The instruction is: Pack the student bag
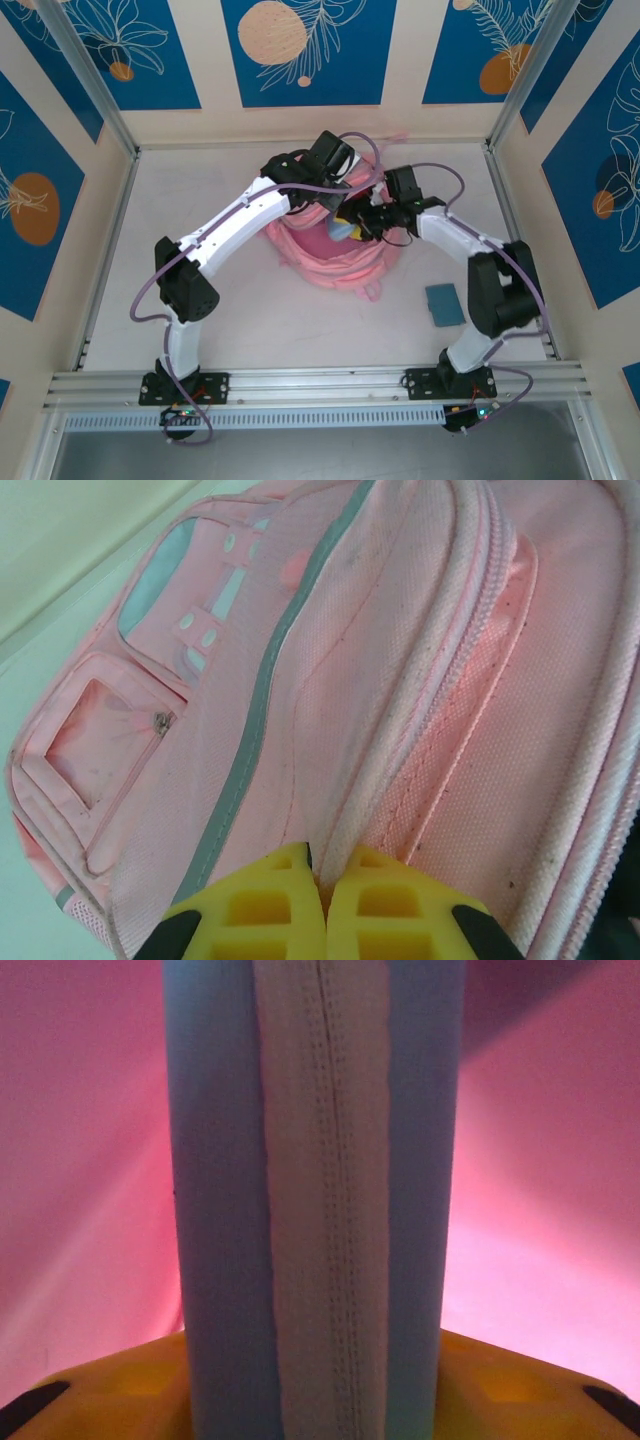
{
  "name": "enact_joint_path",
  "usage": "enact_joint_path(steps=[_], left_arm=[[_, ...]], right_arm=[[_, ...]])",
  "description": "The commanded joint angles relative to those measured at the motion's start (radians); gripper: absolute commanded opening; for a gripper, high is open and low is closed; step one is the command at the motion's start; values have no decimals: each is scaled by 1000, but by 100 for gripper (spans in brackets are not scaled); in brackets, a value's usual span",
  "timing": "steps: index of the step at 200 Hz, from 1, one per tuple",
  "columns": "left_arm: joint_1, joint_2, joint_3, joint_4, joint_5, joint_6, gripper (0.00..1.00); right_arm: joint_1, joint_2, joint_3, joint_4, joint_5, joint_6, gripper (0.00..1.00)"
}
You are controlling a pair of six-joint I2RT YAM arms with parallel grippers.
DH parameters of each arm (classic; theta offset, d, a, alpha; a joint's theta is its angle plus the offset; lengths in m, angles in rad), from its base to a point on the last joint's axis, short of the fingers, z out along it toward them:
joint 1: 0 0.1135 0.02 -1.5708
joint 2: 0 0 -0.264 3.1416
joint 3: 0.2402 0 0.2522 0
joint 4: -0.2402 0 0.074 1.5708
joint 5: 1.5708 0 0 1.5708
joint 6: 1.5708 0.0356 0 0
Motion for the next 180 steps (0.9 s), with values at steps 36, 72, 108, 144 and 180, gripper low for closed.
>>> enact_joint_path(steps=[36,72,108,144,180], left_arm=[[18,-72,83,68,-14,-90,0],[30,-62,82,60,16,-101,0],[34,-48,77,55,56,-108,0],[34,-39,75,55,72,-114,0],[34,-38,75,50,75,-114,0]], right_arm=[[-10,50,26,160,65,65,73],[-47,-94,-89,86,91,40,74],[-63,-267,-209,-25,182,14,64],[-65,-298,-245,-62,191,9,55],[-28,-230,-206,-35,194,33,52]])
